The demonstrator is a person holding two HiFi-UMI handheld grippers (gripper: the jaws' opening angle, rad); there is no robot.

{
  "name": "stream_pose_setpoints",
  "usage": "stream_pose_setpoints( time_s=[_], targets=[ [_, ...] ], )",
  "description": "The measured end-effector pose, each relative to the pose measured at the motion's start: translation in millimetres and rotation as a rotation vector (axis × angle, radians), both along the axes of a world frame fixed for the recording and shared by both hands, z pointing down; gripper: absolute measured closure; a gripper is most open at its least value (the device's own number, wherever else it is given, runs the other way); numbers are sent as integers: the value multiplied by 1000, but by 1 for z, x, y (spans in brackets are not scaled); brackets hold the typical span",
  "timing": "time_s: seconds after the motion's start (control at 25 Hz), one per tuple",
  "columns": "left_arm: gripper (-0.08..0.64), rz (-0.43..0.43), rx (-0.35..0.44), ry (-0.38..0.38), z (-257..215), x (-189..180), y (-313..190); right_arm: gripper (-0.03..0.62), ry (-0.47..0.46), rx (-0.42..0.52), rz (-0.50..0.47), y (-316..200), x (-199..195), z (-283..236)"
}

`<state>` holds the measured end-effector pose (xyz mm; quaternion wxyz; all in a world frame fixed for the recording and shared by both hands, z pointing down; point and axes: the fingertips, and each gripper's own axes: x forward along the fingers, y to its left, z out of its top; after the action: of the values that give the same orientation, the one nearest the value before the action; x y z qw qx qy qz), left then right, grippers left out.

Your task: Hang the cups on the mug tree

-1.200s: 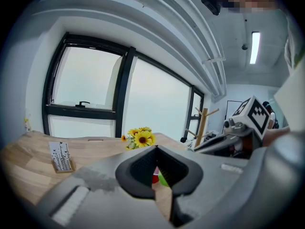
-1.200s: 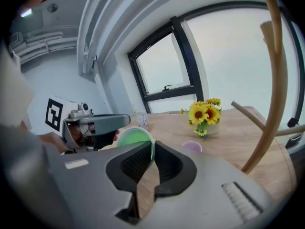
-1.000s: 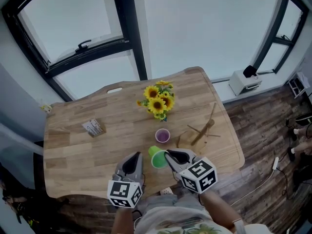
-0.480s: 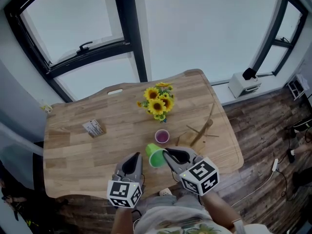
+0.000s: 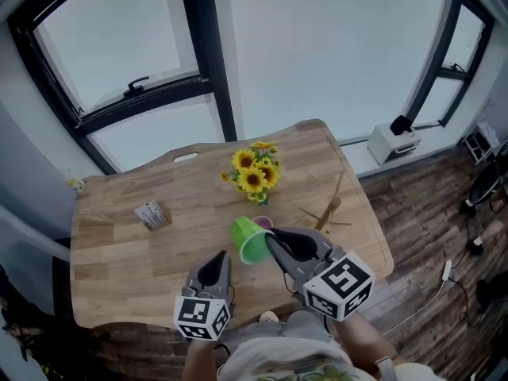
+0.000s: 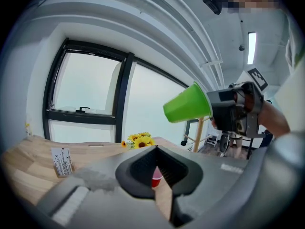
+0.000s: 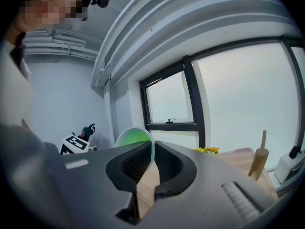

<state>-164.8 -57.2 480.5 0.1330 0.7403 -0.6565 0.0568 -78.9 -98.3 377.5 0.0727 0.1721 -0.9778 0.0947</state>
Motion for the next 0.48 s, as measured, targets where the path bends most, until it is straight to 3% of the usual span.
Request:
stream_pose_setpoints(
  time_s=[0.48],
  targets=[
    [557, 5, 1, -18, -6, 14, -6, 568, -129, 93, 102, -47, 39, -63]
  ],
)
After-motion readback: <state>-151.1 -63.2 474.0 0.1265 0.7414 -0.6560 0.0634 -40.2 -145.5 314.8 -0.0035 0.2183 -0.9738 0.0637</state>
